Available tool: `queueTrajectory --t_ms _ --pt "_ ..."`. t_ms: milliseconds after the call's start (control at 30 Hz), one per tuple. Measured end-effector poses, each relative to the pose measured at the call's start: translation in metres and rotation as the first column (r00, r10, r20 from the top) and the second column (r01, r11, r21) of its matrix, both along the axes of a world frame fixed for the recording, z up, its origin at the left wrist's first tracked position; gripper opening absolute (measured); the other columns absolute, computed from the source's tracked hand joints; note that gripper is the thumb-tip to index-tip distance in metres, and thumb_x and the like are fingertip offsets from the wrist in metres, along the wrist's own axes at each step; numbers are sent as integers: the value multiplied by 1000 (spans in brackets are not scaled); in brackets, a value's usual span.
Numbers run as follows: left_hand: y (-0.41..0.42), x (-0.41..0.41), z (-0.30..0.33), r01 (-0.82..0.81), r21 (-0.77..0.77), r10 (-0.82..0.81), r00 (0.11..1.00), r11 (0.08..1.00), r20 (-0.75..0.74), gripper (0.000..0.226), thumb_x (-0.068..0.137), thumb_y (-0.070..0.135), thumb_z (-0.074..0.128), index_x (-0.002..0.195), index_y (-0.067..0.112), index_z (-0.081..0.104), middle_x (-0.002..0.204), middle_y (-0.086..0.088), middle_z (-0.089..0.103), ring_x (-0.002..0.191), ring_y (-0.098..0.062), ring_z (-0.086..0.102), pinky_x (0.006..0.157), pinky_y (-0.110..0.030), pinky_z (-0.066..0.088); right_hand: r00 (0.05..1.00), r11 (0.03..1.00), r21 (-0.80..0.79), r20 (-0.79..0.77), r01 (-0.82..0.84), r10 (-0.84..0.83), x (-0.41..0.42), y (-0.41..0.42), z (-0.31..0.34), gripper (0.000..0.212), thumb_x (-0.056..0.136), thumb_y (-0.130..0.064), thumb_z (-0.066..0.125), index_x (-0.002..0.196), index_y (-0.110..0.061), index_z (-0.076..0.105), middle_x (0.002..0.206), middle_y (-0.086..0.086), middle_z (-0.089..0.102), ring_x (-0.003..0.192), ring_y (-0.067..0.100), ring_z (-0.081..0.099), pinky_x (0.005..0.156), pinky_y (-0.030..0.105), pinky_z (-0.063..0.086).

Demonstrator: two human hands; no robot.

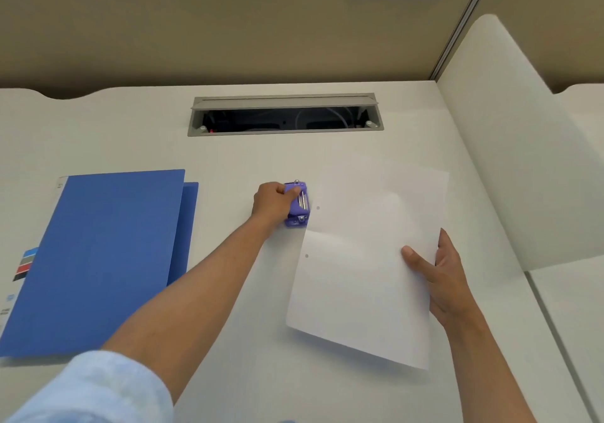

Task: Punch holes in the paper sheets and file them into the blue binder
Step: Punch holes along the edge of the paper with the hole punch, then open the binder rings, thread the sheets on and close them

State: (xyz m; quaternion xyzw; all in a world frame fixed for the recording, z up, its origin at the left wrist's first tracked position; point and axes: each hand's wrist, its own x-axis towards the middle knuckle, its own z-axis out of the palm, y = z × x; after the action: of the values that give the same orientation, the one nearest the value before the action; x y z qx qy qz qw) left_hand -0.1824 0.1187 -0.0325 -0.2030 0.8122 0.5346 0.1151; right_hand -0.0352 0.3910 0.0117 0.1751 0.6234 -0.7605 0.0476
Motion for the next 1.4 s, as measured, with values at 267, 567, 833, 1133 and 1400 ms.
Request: queueTrajectory --t_ms 267,567,833,1133,1400 --pt "16 -25 1 19 22 -19 1000 1000 8 33 84 35 70 85 3 65 78 -7 65 65 -25 58 64 -37 53 999 999 -40 26 25 -24 1 4 -9 57 86 -2 67 138 -18 49 128 6 68 112 31 68 86 47 59" --pt "-6 32 32 40 -226 -63 994 973 -95 34 92 38 60 112 10 63 96 1 62 94 -18 58 83 -31 47 999 999 -44 45 -11 13 7 -2 -13 52 89 0 64 136 -18 52 126 5 69 110 28 69 80 40 61" --pt "-105 129 47 -80 -765 -144 965 639 -221 44 85 44 66 122 22 60 128 -2 56 122 -26 46 98 -43 33 995 996 -10 55 -83 84 14 -30 -13 50 87 -7 69 132 -24 55 127 6 68 116 32 65 93 56 53" --pt "-175 163 51 287 -754 -111 954 591 277 95 86 50 59 152 36 -8 161 -10 -13 145 -46 -3 105 -68 25 993 994 -26 49 -107 108 33 -104 -2 52 84 -7 69 133 -19 54 126 8 69 111 34 68 93 60 52" --pt "-186 167 68 380 -708 -252 925 595 285 77 92 28 44 153 29 -4 131 -18 44 107 -36 51 78 -40 47 997 998 -28 50 -59 60 58 -156 3 53 86 -5 67 135 -16 52 127 11 68 110 36 68 88 57 56"
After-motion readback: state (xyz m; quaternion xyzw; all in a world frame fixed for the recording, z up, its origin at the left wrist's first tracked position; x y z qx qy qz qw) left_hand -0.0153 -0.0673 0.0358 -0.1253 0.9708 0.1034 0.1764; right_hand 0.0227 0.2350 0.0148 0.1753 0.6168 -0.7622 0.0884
